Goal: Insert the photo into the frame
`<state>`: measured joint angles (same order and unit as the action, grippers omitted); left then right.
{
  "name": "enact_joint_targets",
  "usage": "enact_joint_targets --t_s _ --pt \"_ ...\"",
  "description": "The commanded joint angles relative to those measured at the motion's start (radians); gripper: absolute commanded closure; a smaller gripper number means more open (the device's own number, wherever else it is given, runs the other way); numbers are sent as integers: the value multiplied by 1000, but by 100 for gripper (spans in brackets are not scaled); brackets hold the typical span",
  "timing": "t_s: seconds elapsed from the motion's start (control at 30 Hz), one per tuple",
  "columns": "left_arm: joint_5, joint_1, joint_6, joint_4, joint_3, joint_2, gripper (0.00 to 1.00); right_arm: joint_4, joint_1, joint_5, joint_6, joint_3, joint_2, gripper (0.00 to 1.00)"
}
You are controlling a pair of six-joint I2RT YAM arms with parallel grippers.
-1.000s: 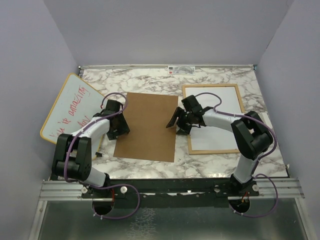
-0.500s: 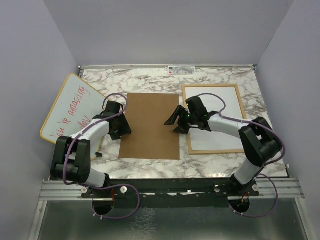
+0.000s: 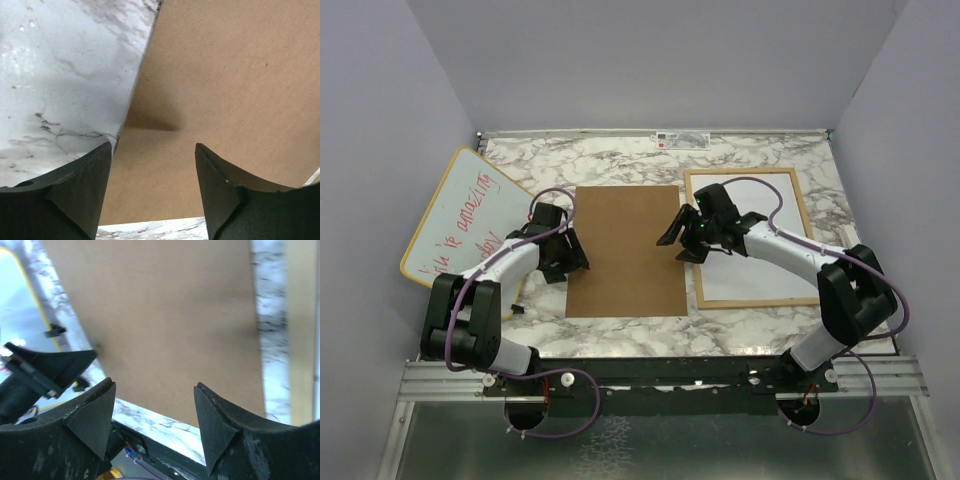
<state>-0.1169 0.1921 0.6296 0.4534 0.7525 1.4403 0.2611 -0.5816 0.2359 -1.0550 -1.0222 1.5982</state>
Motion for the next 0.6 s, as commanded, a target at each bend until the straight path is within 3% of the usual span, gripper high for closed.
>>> enact_joint_targets --t_s 0.0,0.33,0.57 --pt "61 4 -12 97 -26 -37 28 181 -8 -126 22 33 -6 32" --pt "109 20 78 121 -94 -72 20 192 -50 -151 -30 162 -25 31" --pt "16 35 125 65 -148 -95 30 159 -78 -133 -57 207 2 31"
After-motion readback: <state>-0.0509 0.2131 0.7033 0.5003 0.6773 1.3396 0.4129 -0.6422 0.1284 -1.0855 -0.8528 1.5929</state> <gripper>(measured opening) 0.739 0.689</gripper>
